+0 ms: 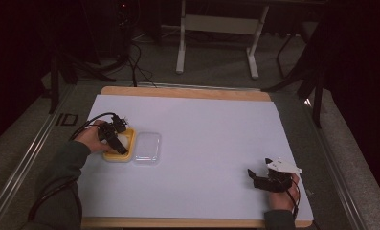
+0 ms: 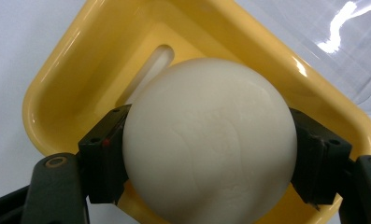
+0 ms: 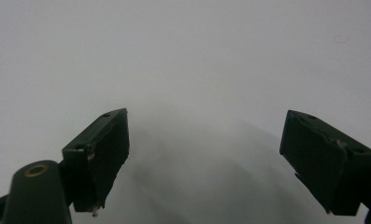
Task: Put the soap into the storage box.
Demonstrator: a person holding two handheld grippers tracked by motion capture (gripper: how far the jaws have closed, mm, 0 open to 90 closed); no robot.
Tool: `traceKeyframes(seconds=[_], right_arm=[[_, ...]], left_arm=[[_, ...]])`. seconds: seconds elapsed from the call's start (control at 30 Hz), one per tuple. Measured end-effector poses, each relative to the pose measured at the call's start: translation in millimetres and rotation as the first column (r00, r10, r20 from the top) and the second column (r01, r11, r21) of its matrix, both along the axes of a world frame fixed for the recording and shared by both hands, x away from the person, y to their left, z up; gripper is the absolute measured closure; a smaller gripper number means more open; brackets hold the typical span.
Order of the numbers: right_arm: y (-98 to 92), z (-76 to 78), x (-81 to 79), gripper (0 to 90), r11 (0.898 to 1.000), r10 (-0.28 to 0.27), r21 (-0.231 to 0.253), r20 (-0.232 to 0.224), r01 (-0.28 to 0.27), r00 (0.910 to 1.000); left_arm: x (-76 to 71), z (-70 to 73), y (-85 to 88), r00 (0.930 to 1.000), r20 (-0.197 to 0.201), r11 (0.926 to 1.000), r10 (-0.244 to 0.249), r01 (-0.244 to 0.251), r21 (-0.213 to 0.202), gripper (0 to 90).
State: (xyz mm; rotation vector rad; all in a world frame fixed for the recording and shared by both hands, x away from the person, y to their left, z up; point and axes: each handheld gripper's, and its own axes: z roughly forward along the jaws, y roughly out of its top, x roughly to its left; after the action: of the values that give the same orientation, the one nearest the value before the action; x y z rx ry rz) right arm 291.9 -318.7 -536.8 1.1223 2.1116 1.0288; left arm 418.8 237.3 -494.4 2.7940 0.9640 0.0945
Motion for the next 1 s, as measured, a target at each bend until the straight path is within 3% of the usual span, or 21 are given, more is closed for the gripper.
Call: traceKeyframes(seconds=[0.17,0.23,0.37,0.83,1.0], right_arm=[[0.2,-0.1,0.1,16.2,1.0,0.0,-0.003,-0.001,0.0,1.0],[0.4,-0.1,0.1,16.2,1.0,0.0,-0.004,-0.002,0.0,1.0],[0.7,-0.1,0.1,16.2,1.0,0.001,-0.005,-0.005,-0.001,1.0],[0.9,-0.2,0.1,16.2,1.0,0.002,-0.006,-0.005,-0.002,1.0],[0.9,-0.2,0.1,16.2,1.0,0.001,-0.006,-0.005,-0.001,1.0]], left_arm=[[1.2,-2.2,-0.6,0.9999,-0.005,0.9999,0.011,-0.011,-0.009,16.8],[1.1,-2.8,-3.8,0.9999,0.012,0.9998,0.004,-0.004,0.02,15.1],[0.9,-1.0,-4.7,0.9998,0.016,0.9996,0.008,-0.009,0.028,14.5],[-7.3,18.8,2.1,0.9972,0.074,0.9998,0.002,0.0,-0.019,10.9],[-12.3,28.0,2.5,0.9956,0.093,0.999,-0.008,0.012,-0.044,15.5]])
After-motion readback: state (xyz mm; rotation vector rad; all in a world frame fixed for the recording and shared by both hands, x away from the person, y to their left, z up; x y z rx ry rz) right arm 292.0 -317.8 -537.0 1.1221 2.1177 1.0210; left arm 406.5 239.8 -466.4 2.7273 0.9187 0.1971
